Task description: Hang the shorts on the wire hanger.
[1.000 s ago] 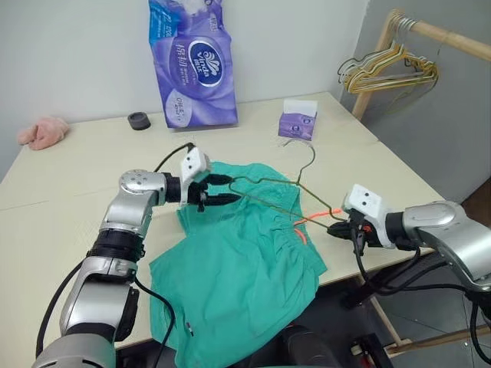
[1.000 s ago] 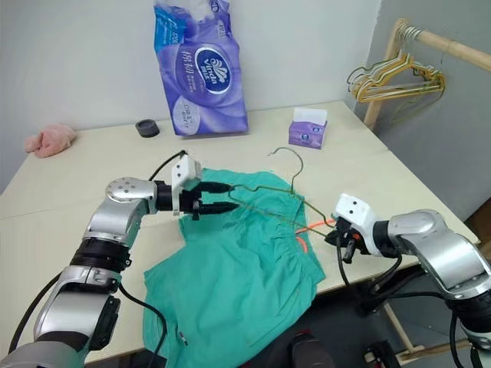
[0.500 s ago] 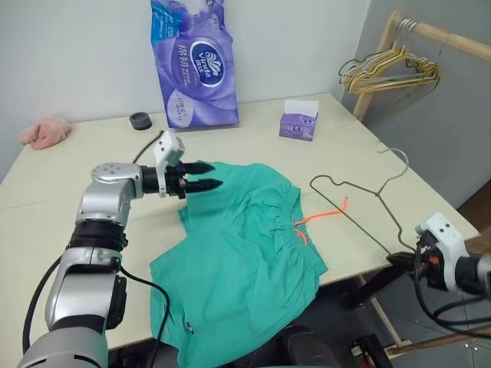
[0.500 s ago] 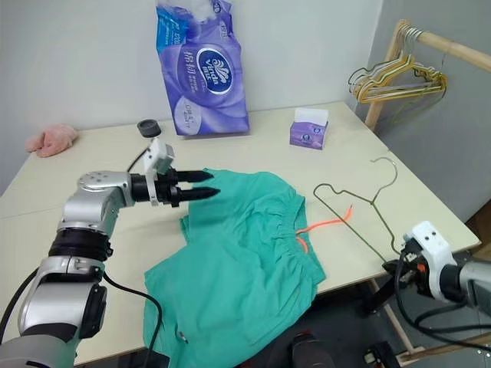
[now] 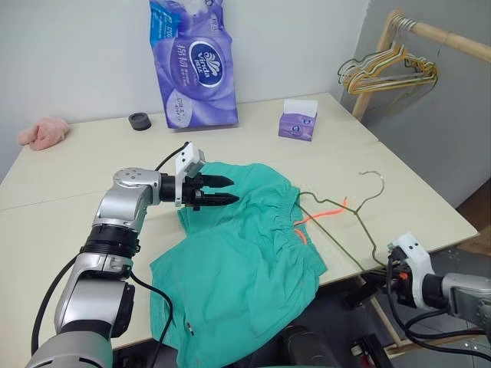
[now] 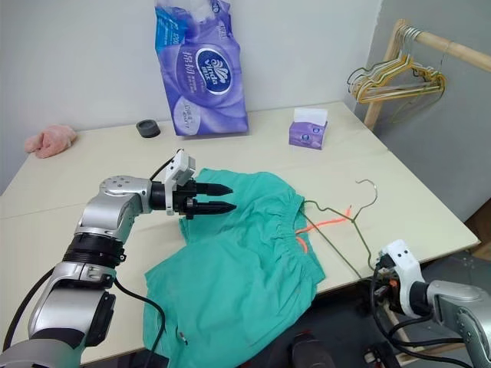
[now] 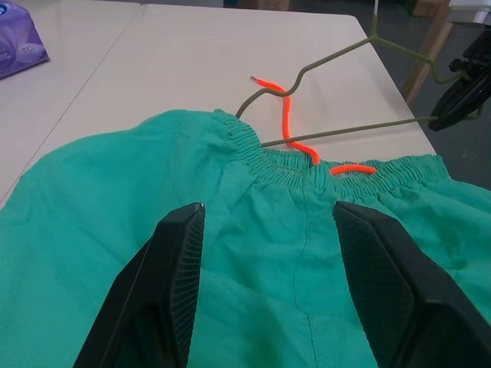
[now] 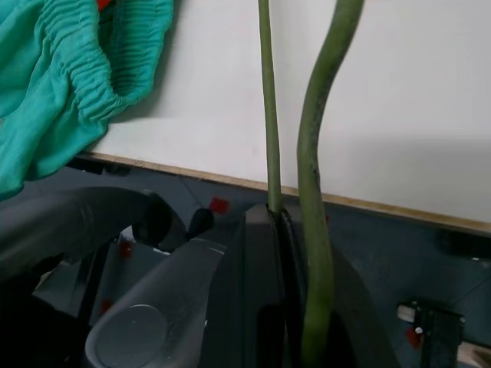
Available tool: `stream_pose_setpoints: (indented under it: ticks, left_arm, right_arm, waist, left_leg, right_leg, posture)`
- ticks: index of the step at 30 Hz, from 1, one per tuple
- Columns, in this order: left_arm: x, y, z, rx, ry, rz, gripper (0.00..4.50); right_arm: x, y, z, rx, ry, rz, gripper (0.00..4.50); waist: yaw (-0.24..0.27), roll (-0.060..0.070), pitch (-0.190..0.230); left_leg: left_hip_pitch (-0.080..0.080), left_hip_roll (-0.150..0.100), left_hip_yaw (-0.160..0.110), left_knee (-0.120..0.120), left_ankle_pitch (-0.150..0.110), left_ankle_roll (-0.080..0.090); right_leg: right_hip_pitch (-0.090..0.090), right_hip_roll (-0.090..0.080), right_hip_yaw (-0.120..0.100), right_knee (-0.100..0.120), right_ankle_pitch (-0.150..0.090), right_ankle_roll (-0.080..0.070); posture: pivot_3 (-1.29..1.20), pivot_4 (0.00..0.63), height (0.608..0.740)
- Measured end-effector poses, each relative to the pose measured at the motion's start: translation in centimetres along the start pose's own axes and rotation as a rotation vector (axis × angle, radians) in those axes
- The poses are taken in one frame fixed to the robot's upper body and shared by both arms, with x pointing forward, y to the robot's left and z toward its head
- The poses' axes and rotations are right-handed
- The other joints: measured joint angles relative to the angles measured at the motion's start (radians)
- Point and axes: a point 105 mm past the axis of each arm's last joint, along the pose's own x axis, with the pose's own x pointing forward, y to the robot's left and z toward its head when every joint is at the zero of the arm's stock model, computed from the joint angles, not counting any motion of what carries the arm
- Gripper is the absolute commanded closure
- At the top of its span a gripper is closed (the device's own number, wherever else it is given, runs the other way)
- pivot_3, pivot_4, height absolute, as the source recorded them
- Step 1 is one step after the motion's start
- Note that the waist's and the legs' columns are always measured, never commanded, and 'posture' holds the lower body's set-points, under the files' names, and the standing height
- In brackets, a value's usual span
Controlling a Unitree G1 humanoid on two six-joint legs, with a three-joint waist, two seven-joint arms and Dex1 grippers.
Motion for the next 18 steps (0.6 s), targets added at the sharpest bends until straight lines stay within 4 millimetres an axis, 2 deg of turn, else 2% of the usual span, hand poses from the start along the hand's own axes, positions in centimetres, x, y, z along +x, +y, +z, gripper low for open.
stream_pose_setpoints:
  ticks: [5,13,18]
  left_arm:
    - [0.0,0.0,0.1,0.006,0.0,0.0,1.69]
    - [-0.1,0.3,0.1,0.014,0.002,0.028,1.69]
    - [-0.3,0.5,0.0,0.026,0.005,0.05,1.69]
  right_arm:
    - [0.4,0.8,0.1,0.008,0.001,0.06,4.5]
    - [1.6,1.3,2.7,0.038,-0.042,0.183,4.5]
    - [2.3,2.6,2.5,0.058,-0.009,0.277,4.5]
  waist:
    - [0.0,0.0,0.0]
    - [0.001,0.0,0.0]
    - [0.002,0.0,0.0]
  left_leg:
    - [0.0,0.0,0.0,0.0,0.0,0.0]
    - [0.0,0.0,-0.001,0.0,0.0,0.0]
    - [0.0,0.0,-0.001,0.0,0.0,0.0]
  right_leg:
    - [0.0,0.0,0.0,0.0,0.0,0.0]
    - [0.0,0.0,-0.001,0.0,0.0,0.0]
    - [0.0,0.0,0.0,0.0,0.0,0.0]
  posture:
    - [-0.23,0.046,0.74]
    - [-0.22,0.043,0.74]
    - [-0.22,0.043,0.74]
